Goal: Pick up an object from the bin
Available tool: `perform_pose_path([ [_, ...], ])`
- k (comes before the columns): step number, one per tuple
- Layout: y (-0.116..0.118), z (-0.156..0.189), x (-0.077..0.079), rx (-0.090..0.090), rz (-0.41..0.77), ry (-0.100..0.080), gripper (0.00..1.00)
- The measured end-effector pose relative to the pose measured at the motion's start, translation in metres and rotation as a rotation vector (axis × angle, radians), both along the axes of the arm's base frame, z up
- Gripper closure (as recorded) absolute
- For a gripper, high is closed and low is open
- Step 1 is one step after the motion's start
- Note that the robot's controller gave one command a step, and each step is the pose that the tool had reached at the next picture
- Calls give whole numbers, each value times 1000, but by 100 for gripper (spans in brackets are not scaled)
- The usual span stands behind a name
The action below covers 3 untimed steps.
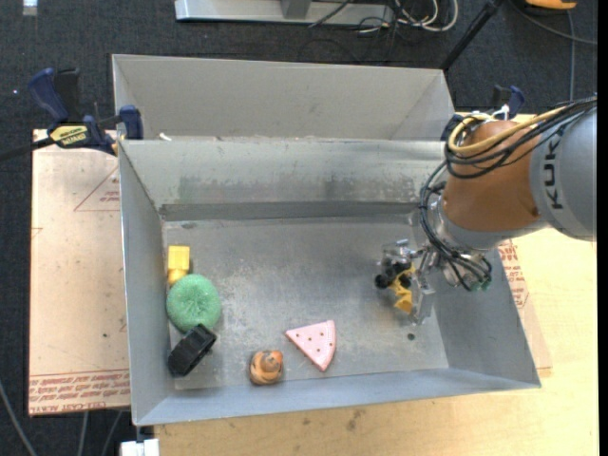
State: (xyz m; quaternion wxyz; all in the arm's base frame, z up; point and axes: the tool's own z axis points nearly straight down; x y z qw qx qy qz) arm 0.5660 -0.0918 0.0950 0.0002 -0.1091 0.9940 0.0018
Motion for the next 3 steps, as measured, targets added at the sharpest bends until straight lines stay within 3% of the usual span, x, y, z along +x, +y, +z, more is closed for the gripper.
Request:
perform_pose_path([
  [1,-24,-13,10,-2,16,-2,100],
  [2,-24,-13,10,-2,16,-2,100],
  [3,-15,30,5,-1,63,5,100],
])
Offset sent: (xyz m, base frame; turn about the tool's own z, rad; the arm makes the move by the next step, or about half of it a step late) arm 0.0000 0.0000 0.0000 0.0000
